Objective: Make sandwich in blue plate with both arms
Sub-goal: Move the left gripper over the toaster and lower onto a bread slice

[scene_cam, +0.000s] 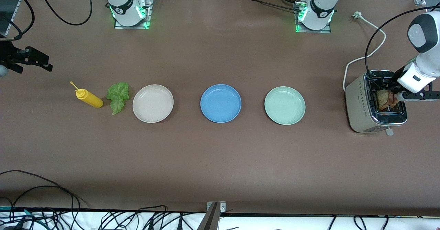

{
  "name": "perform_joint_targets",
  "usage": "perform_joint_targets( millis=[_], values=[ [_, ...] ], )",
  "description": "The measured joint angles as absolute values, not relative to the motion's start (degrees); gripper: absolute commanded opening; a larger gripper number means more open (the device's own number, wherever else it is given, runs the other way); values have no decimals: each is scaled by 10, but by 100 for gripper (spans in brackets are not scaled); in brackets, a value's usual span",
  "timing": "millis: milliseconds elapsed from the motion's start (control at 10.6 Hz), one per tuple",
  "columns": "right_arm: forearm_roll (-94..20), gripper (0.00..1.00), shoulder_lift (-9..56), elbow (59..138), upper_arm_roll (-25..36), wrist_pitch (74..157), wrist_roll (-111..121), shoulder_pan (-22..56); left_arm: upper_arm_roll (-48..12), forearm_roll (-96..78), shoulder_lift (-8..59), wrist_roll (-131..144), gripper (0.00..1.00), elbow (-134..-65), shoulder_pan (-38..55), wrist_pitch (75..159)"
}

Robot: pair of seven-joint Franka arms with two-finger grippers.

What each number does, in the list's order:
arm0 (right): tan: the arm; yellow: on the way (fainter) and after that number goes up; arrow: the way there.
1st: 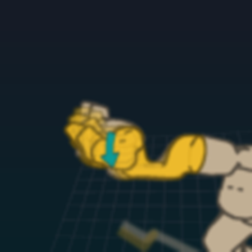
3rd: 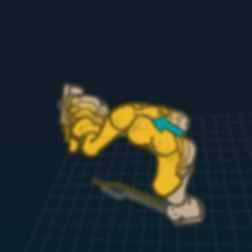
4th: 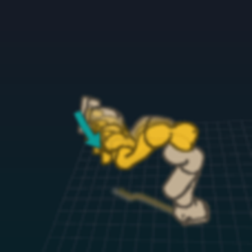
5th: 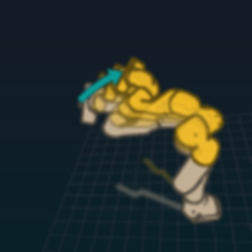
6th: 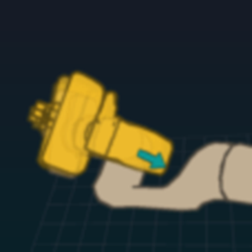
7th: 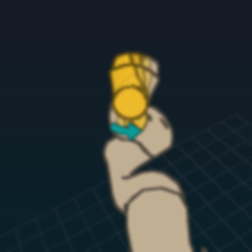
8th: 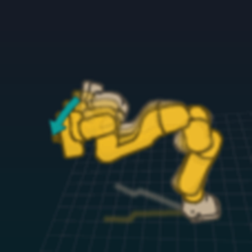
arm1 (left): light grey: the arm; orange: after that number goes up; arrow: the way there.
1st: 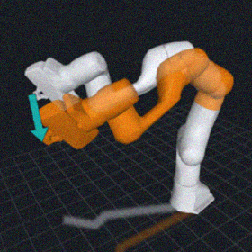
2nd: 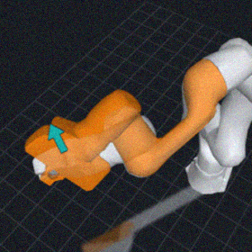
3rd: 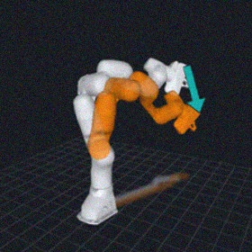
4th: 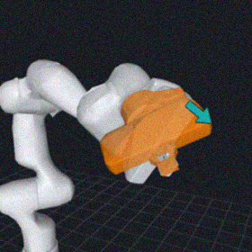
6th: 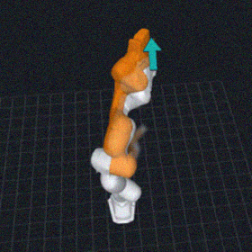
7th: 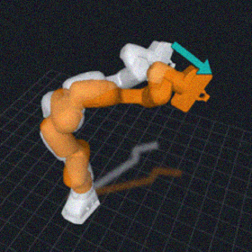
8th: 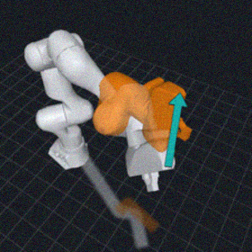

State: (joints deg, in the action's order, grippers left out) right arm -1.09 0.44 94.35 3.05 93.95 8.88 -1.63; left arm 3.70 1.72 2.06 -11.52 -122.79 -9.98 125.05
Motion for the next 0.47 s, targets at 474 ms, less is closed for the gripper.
perform_joint_targets(
  millis=[474],
  values=[
    [-11, 100, 5, 943, 30, 940, 89, -16, 37, 17, 33, -115, 100, -1228, -100, 1267]
  ],
)
